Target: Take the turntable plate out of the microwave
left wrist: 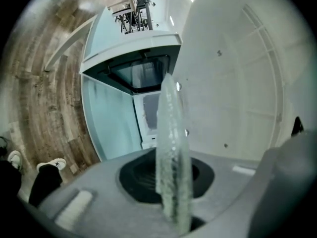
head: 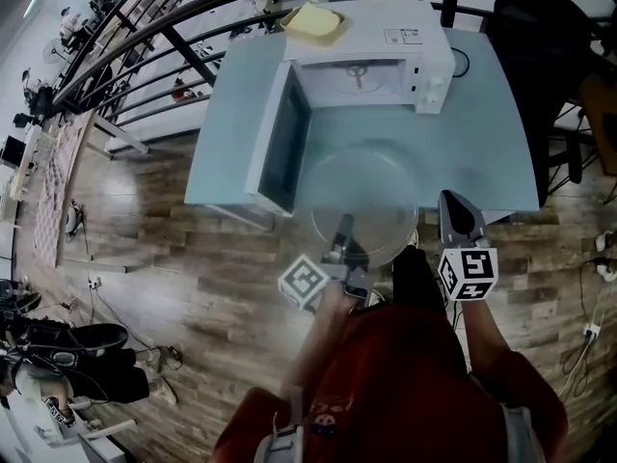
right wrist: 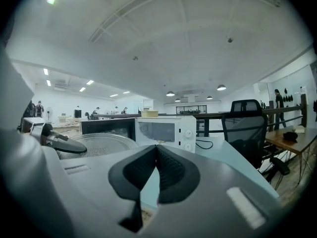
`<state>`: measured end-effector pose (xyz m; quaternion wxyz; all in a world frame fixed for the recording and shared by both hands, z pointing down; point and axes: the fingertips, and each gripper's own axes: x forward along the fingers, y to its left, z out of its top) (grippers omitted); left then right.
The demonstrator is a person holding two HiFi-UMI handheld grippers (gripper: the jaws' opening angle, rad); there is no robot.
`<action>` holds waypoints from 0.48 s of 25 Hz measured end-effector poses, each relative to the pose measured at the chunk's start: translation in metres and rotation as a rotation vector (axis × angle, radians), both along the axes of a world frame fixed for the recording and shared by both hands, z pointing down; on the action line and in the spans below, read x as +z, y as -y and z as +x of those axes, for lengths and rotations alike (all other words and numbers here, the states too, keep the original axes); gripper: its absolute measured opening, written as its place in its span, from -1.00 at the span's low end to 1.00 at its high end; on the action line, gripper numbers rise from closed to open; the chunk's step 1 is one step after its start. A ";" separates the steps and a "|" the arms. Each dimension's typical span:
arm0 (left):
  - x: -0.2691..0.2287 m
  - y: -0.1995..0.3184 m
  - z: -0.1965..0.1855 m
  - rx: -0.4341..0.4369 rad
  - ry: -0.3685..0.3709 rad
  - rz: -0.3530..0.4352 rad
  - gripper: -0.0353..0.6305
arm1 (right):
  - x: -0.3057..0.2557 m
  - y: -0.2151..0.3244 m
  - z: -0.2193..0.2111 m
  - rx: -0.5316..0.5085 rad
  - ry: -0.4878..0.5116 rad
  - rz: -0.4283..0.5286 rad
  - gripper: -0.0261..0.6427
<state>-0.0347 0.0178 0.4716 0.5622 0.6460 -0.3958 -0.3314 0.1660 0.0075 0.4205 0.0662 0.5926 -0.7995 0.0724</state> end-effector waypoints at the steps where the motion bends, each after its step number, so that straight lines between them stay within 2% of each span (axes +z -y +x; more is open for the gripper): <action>1: -0.004 -0.003 -0.001 -0.008 -0.009 0.003 -0.83 | -0.002 -0.002 -0.002 -0.003 0.000 0.005 -0.92; 8: -0.038 -0.008 -0.006 -0.052 -0.027 0.087 -0.83 | -0.021 -0.006 -0.004 -0.029 0.008 0.042 -0.92; 12: -0.057 -0.015 -0.007 -0.089 -0.042 0.101 -0.82 | -0.030 -0.007 -0.002 -0.024 0.007 0.068 -0.92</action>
